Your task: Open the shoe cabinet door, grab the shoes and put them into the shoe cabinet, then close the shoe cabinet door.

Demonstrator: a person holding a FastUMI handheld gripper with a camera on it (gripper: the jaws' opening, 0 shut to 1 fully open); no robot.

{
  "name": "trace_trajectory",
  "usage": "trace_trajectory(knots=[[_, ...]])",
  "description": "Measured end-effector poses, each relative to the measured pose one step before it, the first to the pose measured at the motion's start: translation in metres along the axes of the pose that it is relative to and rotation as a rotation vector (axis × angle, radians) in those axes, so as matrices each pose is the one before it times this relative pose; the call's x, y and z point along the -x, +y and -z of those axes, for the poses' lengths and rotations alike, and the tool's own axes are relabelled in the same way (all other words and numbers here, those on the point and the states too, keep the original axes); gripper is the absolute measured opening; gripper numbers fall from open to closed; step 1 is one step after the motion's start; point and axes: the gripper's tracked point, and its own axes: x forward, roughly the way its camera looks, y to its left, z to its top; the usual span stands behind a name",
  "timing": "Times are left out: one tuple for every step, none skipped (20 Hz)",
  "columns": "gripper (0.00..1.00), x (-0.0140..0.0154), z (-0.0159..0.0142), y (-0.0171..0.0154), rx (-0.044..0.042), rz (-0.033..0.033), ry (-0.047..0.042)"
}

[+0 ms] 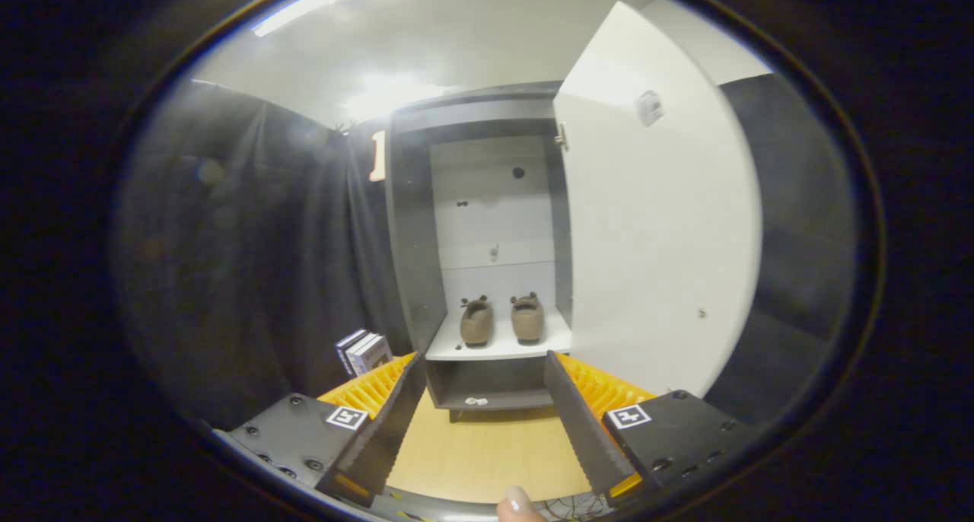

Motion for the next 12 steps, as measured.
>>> trace_trajectory(knots=[[0.97, 0.01308, 0.00533, -0.00897, -0.00216, 0.0307, 0.00772], [0.97, 0.01199, 0.00211, -0.01097, 0.00119, 0.03187, 0.00416], [0.96, 0.00709, 0.0031, -0.01371, -0.00081, 0.04174, 0.00278], [0.96, 0.00852, 0.00233, -0.01366, -0.00381, 0.03697, 0.00001], [0.96, 0.00648, -0.00052, -0.01404, -0.00867, 0.03102, -0.00511], [0.96, 0.0072, 0.00062, -0.01369, -0.00632, 0.02857, -0.00412], [0.95, 0.00514, 0.00015, -0.01476, 0.00109, 0.02683, -0.00068], [0.95, 0.00098, -0.0008, -0.01471, 0.00908, 0.0243, -0.00388], [0.95, 0.0014, -0.00179, -0.01388, 0.00526, 0.01891, -0.00427], [0.95, -0.00135, -0.00285, -0.01134, -0.0002, 0.01108, -0.00472], [0.95, -0.00228, -0.00514, -0.01145, -0.00258, 0.00753, -0.01162], [0.96, -0.00521, -0.0035, -0.01026, -0.00374, 0.00019, -0.00842]])
